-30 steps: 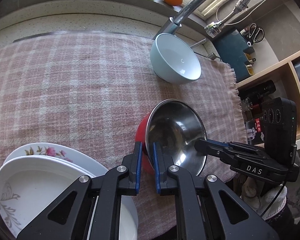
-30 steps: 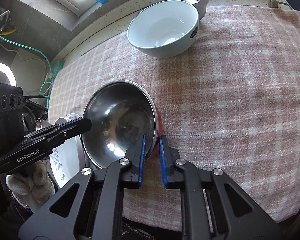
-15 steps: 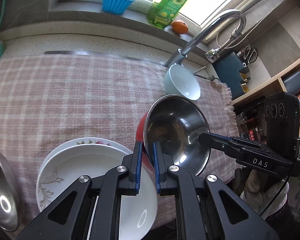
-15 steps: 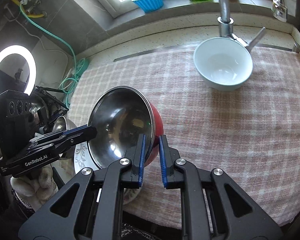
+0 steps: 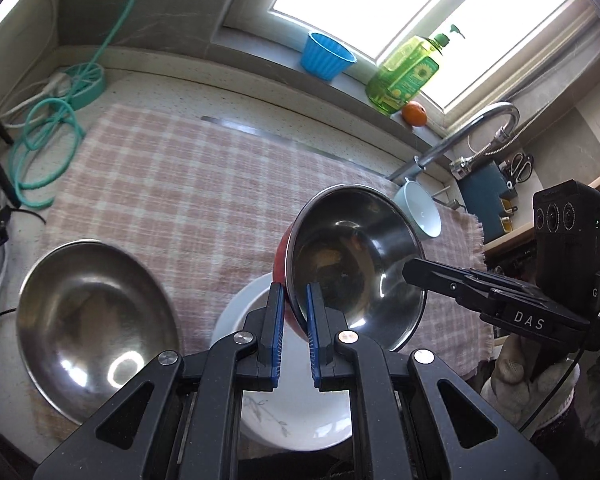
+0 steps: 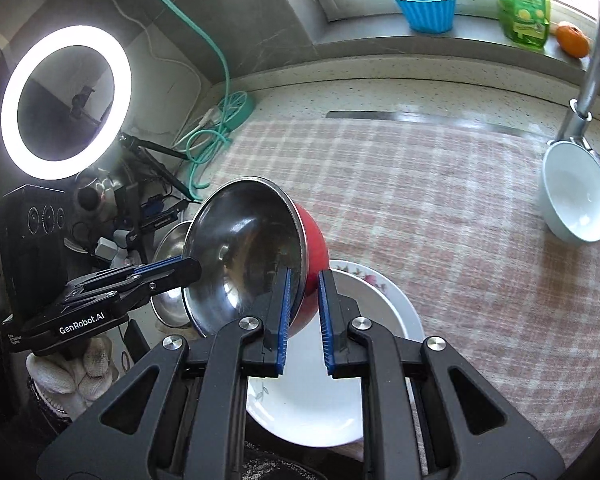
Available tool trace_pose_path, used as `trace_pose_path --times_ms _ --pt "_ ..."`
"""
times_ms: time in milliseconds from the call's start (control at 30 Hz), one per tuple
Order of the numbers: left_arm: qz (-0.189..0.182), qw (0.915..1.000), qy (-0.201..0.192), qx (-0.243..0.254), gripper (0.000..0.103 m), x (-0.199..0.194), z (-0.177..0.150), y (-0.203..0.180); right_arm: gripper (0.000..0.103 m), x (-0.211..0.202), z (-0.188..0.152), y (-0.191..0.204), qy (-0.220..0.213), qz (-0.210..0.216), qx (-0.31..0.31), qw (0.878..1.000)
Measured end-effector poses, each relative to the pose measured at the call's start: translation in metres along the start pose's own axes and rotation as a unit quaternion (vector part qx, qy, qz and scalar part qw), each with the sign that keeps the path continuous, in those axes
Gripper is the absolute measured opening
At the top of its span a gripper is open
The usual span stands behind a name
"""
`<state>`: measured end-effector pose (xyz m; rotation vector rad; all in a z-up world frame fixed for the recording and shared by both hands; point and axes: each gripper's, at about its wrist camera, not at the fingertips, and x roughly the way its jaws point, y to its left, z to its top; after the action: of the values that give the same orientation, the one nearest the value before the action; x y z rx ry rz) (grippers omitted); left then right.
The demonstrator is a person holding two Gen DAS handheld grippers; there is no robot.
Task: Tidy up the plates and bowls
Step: 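Lift the red-outside bowl and carry it over the large steel bowl, then lower the red-outside bowl into the large steel bowl and open both grippers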
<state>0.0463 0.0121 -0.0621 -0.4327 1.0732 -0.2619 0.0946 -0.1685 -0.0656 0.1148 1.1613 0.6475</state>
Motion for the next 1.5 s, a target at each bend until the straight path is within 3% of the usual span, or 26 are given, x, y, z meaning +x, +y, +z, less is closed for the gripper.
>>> trace_pose_path --times_ms 600,1133,1500 --pt "0.056 0.994 -0.029 -0.089 0.009 -0.056 -0.03 0.11 0.014 0.093 0.004 0.109 0.067 0.031 -0.086 0.994" --pt "0.085 0.9896 -0.009 -0.116 0.009 -0.046 -0.051 0.145 0.014 0.145 -0.01 0.13 0.118 -0.002 -0.122 0.985" --pt "0.093 0.9894 -0.006 -0.111 0.009 -0.041 -0.052 0.146 0.014 0.15 -0.01 0.13 0.117 -0.019 -0.124 0.985"
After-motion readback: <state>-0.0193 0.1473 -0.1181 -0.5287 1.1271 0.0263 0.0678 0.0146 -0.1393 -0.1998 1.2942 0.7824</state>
